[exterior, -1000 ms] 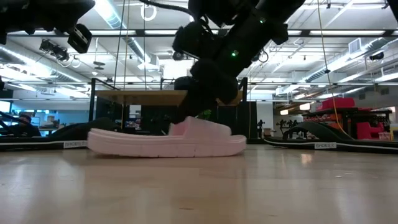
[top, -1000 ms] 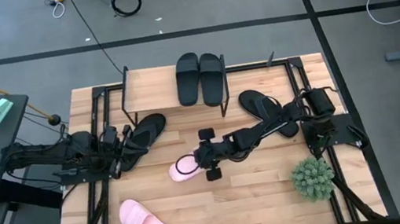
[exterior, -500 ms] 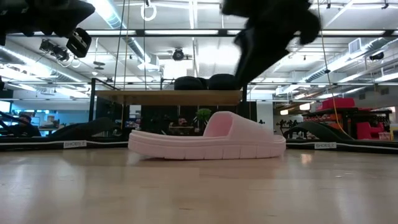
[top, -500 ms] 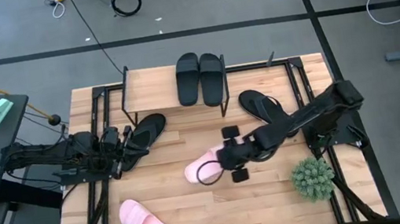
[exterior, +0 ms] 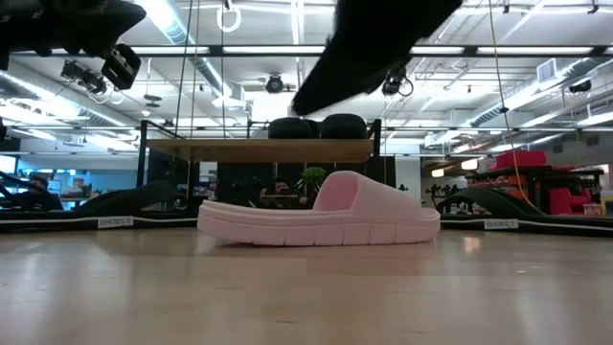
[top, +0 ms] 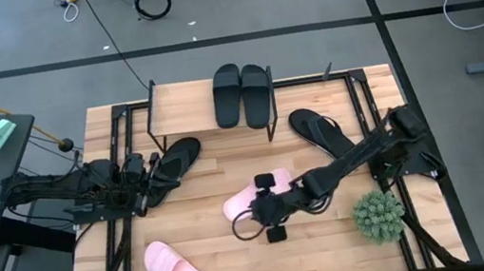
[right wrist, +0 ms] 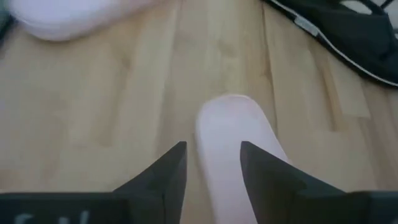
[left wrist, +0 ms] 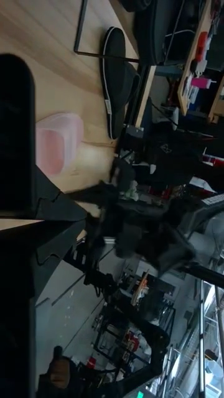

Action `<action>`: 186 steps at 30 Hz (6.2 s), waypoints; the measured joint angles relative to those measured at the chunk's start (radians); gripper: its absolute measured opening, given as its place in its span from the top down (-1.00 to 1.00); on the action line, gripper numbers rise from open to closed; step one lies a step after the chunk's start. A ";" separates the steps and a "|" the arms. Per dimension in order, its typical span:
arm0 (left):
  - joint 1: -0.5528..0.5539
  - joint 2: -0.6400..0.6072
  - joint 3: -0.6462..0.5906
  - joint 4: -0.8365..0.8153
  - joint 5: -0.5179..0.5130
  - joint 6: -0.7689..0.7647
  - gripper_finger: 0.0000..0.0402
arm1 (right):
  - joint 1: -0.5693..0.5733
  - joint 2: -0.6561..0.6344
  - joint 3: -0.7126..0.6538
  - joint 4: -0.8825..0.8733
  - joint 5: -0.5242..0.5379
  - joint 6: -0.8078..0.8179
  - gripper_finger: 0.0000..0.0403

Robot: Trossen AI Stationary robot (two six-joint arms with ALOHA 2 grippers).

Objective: Pick and place slides into the shelf
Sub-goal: Put the pink slipper on the shelf

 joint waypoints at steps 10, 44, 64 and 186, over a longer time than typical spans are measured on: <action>0.000 0.000 0.000 0.001 0.000 0.001 0.94 | -0.034 0.084 0.000 -0.144 -0.071 0.205 0.32; 0.000 0.000 0.000 -0.005 0.000 -0.003 0.90 | 0.059 -0.021 0.000 -0.472 0.279 0.241 0.36; 0.000 0.000 0.000 -0.006 0.000 -0.003 0.90 | 0.054 -0.016 -0.067 -0.524 0.272 0.375 0.36; 0.000 -0.001 0.048 0.240 0.000 0.126 0.95 | -0.607 0.370 0.767 -0.007 0.340 -0.733 0.38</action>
